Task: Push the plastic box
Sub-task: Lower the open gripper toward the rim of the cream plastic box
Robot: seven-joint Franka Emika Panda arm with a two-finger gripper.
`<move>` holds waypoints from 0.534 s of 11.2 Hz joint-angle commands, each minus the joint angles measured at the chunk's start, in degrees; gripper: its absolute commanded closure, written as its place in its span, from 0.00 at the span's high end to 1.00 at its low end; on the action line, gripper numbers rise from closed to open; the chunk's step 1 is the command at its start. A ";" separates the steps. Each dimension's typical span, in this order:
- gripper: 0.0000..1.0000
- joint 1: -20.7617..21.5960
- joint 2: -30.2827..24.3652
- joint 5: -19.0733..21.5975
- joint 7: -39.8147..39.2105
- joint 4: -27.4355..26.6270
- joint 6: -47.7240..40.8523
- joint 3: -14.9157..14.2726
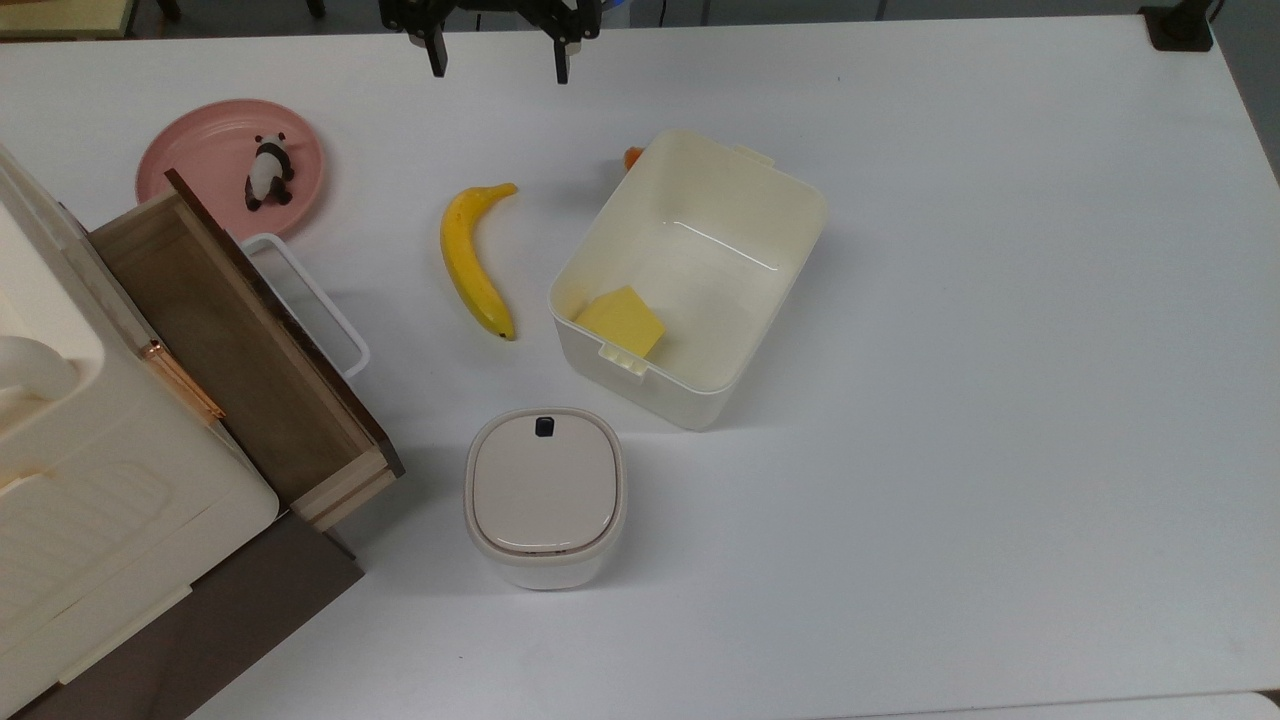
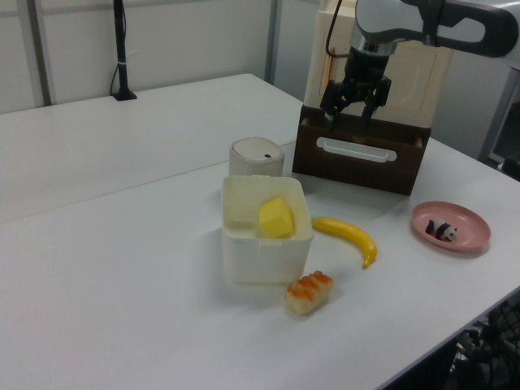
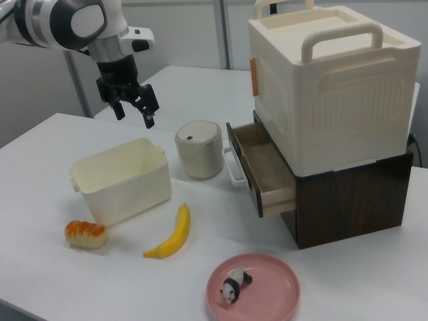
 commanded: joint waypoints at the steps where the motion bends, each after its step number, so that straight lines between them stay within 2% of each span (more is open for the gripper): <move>1: 1.00 1.16 -3.02 1.50 -2.13 -2.23 -1.61 -2.00; 6: 1.00 1.16 -3.03 1.50 -2.50 -2.23 -1.81 -2.01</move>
